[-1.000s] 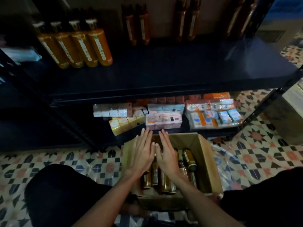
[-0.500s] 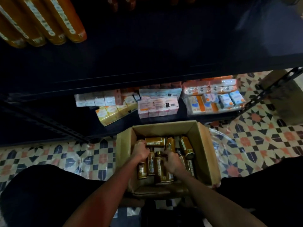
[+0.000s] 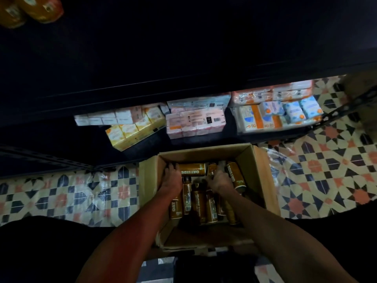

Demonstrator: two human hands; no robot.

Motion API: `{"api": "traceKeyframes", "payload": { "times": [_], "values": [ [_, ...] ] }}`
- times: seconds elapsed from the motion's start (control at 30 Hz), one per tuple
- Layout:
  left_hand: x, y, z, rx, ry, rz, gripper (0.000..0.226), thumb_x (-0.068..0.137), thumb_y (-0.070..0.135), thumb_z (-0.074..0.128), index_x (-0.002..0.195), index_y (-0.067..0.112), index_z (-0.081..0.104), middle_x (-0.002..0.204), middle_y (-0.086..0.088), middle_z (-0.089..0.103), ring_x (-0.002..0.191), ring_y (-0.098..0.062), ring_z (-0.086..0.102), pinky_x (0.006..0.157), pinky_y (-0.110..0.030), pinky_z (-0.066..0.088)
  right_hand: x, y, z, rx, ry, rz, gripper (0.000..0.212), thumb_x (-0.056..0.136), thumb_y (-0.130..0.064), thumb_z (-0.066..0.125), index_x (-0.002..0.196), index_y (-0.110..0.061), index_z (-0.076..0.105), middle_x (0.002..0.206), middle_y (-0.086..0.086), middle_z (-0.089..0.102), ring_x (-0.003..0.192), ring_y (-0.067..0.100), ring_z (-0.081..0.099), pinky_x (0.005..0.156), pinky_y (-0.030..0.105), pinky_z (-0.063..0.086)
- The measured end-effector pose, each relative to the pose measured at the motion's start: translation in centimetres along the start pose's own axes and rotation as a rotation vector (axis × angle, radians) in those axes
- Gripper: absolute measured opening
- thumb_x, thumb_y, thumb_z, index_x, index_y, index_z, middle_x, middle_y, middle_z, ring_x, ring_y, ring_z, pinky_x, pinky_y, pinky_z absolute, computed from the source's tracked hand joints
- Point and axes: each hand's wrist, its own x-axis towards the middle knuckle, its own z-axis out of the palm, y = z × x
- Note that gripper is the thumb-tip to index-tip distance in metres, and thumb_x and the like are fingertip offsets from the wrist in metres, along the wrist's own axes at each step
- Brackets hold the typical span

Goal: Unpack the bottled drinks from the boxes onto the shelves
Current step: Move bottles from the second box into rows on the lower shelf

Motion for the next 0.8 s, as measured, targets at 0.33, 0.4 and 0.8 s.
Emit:
{"api": "traceKeyframes", "payload": {
  "times": [0.33, 0.4, 0.8],
  "values": [
    [0.2, -0.5, 1.4, -0.030, -0.043, 0.001, 0.105, 0.081, 0.020, 0.079, 0.158, 0.019, 0.008, 0.158, -0.023, 0.011, 0.147, -0.039, 0.011, 0.120, -0.048, 0.020, 1.0, -0.3, -0.5, -0.010, -0.063, 0.116, 0.058, 0.088, -0.027, 0.076, 0.134, -0.015, 0.043, 0.113, 0.008, 0.063, 0.095, 0.023, 0.062, 0.082, 0.039, 0.054],
    [0.1, -0.5, 1.3, -0.048, -0.059, 0.011, 0.103, 0.079, 0.021, 0.081, 0.157, 0.020, 0.014, 0.155, -0.020, 0.022, 0.143, -0.038, 0.017, 0.119, -0.049, 0.023, 1.1, -0.6, -0.9, 0.049, -0.062, 0.106, 0.077, 0.081, -0.020, 0.083, 0.142, -0.018, 0.036, 0.127, 0.013, 0.060, 0.113, 0.030, 0.062, 0.088, 0.042, 0.054],
    [-1.2, -0.4, 0.1, -0.216, -0.233, 0.020, 0.065, 0.074, 0.006, 0.082, 0.127, 0.022, 0.049, 0.127, -0.006, 0.055, 0.118, -0.026, 0.056, 0.096, -0.039, 0.052, -2.5, -0.6, 0.7, -0.119, -0.462, -0.146, 0.063, 0.084, -0.023, 0.073, 0.140, -0.027, 0.043, 0.123, 0.002, 0.060, 0.116, 0.025, 0.058, 0.098, 0.042, 0.052]
  ]
}}
